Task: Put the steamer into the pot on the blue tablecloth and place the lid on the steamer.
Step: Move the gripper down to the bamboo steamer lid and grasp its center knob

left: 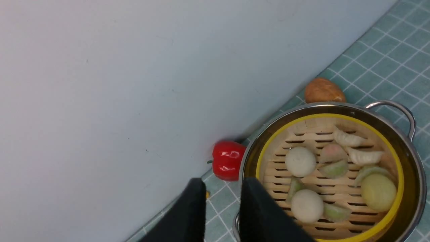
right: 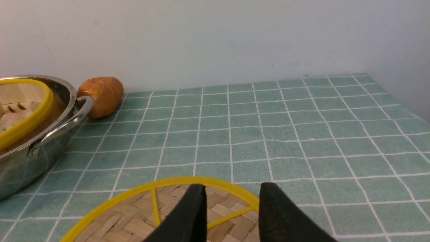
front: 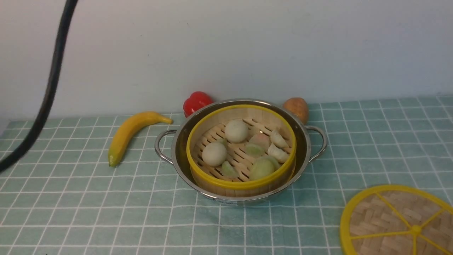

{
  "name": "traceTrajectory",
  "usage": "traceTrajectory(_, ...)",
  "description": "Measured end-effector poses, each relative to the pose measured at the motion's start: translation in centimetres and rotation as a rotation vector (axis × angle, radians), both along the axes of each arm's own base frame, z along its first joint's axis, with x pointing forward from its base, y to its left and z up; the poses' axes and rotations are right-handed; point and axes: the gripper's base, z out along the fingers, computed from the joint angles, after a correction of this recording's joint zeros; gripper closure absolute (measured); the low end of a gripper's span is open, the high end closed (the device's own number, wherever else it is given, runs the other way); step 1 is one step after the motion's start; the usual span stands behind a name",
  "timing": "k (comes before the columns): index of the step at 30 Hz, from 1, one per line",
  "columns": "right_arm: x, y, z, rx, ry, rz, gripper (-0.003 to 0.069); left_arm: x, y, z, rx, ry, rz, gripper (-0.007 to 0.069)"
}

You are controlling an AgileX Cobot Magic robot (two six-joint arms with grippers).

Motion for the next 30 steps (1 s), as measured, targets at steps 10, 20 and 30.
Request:
traceTrajectory(10, 0.0, 0.0, 0.0, 0.000, 0.000, 0.000, 0.0417, -10.6, 6.0, -17.2, -0.230, -0.115, 0.368, 0.0476)
traceTrajectory(20, 0.0, 0.0, 0.0, 0.000, 0.000, 0.000, 0.0417, -16.5, 6.0, -26.6, -0.218, -0.242, 0.404, 0.0463)
traceTrajectory(30, 0.0, 0.0, 0.0, 0.000, 0.000, 0.000, 0.0417, -16.9, 5.9, -31.9, -0.259, -0.164, 0.434, 0.0444)
